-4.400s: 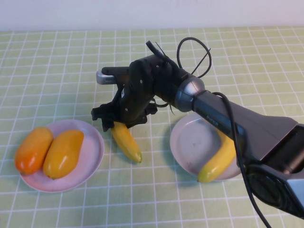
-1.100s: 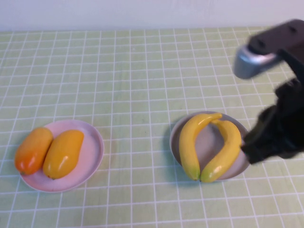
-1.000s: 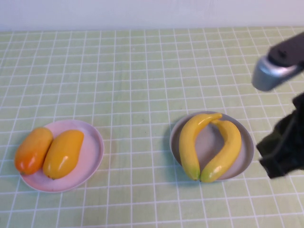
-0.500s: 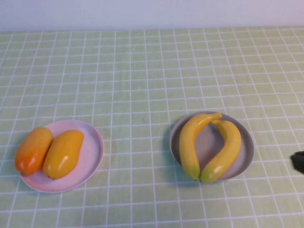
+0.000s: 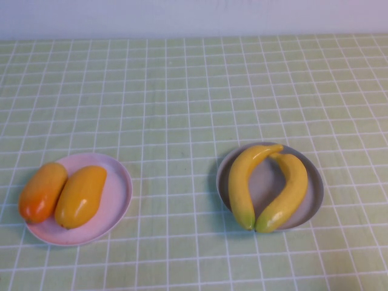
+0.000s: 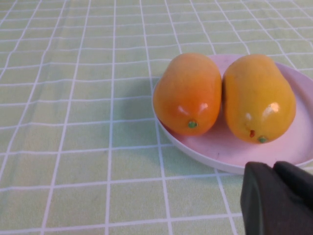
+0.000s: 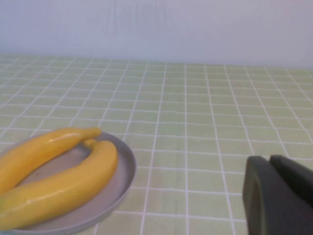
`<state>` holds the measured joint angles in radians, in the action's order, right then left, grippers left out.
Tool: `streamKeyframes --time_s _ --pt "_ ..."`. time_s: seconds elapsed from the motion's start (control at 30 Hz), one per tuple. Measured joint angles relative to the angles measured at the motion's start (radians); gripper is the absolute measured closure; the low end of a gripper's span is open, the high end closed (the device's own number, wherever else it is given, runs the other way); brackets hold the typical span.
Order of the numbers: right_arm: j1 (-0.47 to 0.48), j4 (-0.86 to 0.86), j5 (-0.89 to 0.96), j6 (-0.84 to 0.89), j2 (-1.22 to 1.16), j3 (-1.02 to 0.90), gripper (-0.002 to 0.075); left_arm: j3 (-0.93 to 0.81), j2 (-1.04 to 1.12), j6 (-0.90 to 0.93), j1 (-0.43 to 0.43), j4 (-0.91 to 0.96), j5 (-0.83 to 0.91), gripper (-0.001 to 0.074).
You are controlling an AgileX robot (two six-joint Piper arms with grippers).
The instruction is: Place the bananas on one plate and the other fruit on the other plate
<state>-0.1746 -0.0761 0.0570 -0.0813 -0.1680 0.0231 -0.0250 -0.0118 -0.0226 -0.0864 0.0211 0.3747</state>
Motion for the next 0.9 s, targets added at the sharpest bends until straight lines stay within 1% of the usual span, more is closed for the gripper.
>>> streamKeyframes --time_s 0.17,0.37,0.6,0.9 --pt "0.047 0.008 0.012 0.000 0.117 -0.048 0.0741 0.000 0.000 0.000 0.000 0.000 0.000 0.0733" --pt "0.107 0.009 0.106 0.000 0.175 -0.048 0.0741 0.000 0.000 0.000 0.000 0.000 0.000 0.0733" --pt "0.108 0.068 0.286 0.000 0.175 -0.048 0.0741 0.000 0.000 0.000 0.000 0.000 0.000 0.0733" --pt "0.108 0.087 0.303 0.000 0.177 -0.048 0.0741 0.000 0.000 0.000 0.000 0.000 0.000 0.0733"
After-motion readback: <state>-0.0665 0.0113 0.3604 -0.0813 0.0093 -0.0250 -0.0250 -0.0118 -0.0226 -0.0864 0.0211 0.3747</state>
